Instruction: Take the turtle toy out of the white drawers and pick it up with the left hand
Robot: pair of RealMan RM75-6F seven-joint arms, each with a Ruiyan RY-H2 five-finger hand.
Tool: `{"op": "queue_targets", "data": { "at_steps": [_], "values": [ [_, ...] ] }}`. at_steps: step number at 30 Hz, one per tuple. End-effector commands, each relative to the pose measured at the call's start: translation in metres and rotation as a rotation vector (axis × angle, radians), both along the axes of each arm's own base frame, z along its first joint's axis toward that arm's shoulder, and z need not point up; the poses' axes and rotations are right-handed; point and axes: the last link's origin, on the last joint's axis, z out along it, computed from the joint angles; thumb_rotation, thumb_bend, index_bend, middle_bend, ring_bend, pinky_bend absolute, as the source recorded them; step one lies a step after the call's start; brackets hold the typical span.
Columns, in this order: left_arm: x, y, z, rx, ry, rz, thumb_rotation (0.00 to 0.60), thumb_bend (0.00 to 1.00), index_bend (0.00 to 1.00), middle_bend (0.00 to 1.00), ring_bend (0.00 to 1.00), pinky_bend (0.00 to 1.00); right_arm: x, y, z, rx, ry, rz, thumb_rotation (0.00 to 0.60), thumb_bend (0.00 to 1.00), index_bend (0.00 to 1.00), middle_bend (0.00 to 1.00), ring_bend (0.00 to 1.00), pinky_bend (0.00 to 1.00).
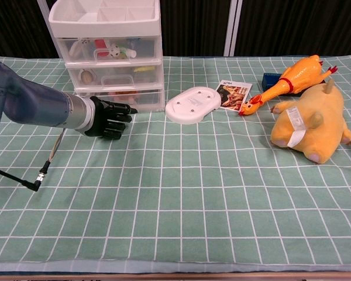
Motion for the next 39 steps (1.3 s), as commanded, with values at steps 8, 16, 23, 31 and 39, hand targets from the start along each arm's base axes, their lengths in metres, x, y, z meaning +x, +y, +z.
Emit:
{"op": "queue_targets", "data": {
  "at_steps": [8,16,23,31,39],
  "values": [
    [-0.01,-0.019,0.003,-0.03,0.04,-0.035,0.6,0.77,0.19,0.91,0.95,0.99,0.0,0.0,0.0,-0.002,0.001,-0.002,0.6,0.05,0.0,0.0,0.0,0.19],
    [-0.011,-0.034,0.012,-0.017,0.095,-0.146,0.6,0.78,0.15,0.91,0.95,1.0,0.0,0.0,0.0,-0.001,0.0,-0.001,0.6,0.05,0.0,0.0,0.0,0.19],
    [-0.005,-0.048,0.027,0.084,0.222,-0.306,0.6,0.78,0.15,0.91,0.95,1.0,0.001,-0.001,0.0,0.001,-0.004,-0.002,0.6,0.05,0.0,0.0,0.0,0.19],
    [0.002,-0.049,0.044,0.198,0.489,-0.487,0.6,0.78,0.15,0.91,0.95,1.0,0.001,-0.001,-0.001,0.005,-0.013,-0.006,0.6,0.05,0.0,0.0,0.0,0.19],
    [0.001,-0.038,0.052,0.202,0.646,-0.507,0.6,0.77,0.19,0.91,0.95,1.0,0.001,-0.001,-0.001,0.009,-0.021,-0.012,0.6,0.05,0.0,0.0,0.0,0.19]
  ]
}}
